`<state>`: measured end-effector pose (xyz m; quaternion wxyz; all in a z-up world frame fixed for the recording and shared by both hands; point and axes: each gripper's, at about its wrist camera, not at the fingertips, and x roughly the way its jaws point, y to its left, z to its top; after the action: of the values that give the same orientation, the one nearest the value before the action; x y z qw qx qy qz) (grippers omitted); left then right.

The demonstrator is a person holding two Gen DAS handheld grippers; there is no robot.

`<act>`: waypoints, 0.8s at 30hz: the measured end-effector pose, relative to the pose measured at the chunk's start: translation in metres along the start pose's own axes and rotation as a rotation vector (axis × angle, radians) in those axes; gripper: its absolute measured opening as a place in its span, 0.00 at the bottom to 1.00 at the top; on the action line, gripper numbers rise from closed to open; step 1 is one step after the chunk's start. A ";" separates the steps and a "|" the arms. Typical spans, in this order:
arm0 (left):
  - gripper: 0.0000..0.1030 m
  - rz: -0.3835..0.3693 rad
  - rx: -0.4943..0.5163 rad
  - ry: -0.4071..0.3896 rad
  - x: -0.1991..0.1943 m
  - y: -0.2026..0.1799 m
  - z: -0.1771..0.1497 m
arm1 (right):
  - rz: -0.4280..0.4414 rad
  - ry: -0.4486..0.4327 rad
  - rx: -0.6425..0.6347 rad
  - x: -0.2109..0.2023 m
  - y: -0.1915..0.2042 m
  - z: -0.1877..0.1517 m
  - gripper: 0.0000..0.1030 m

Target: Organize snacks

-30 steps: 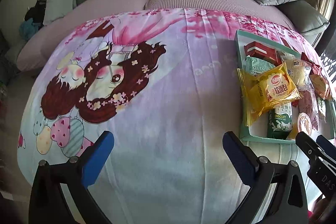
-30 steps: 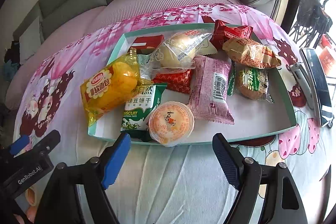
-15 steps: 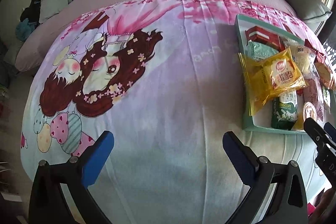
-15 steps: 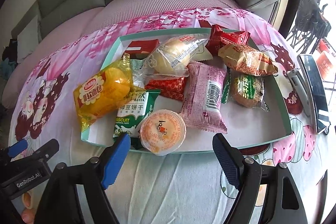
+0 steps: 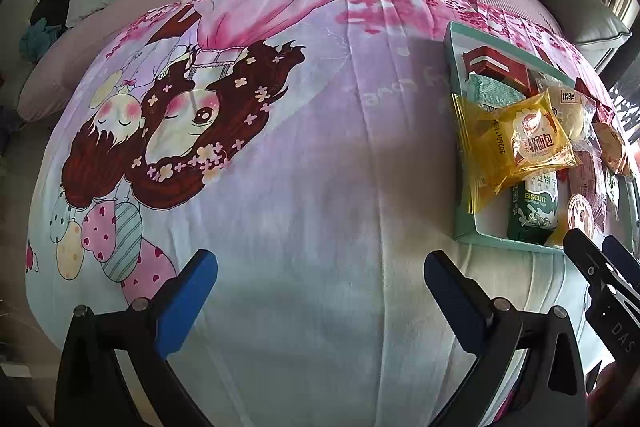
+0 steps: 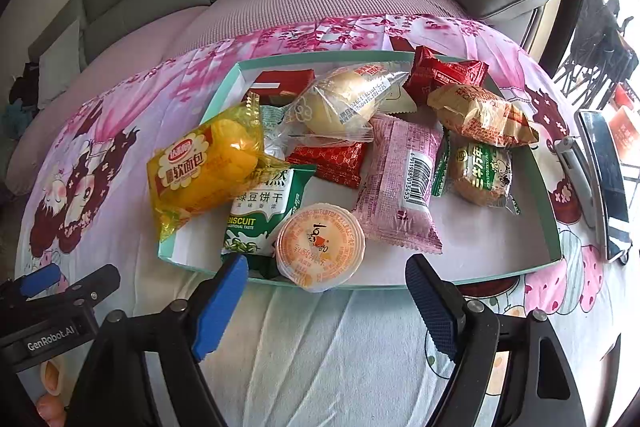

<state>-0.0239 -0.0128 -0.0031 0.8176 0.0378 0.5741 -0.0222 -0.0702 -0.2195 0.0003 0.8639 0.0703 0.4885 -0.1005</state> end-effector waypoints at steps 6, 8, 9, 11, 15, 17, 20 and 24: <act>1.00 0.004 -0.003 0.003 0.001 0.000 0.000 | 0.005 0.000 0.000 -0.001 0.000 0.000 0.82; 1.00 0.005 -0.005 0.003 0.001 0.001 0.000 | 0.005 0.000 0.001 -0.001 0.000 0.000 0.82; 1.00 0.005 -0.006 0.004 0.001 0.001 0.000 | 0.005 0.000 0.001 -0.001 0.000 0.000 0.82; 1.00 0.004 -0.005 0.004 0.001 0.001 0.000 | 0.005 0.000 0.000 -0.001 0.000 0.000 0.82; 1.00 0.005 -0.006 0.003 0.001 0.001 0.000 | 0.005 0.001 0.000 -0.001 0.000 0.000 0.82; 1.00 0.005 -0.005 0.003 0.001 0.002 0.000 | 0.005 0.001 0.001 -0.001 0.000 0.000 0.82; 1.00 0.006 -0.009 0.004 0.002 0.003 0.000 | 0.005 0.001 0.000 -0.001 -0.001 0.000 0.82; 1.00 0.008 -0.013 0.002 0.002 0.004 -0.001 | 0.006 0.001 0.001 -0.001 -0.001 -0.001 0.82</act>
<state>-0.0238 -0.0092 -0.0046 0.8172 0.0346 0.5751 -0.0151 -0.0712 -0.2199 0.0006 0.8640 0.0719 0.4886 -0.0982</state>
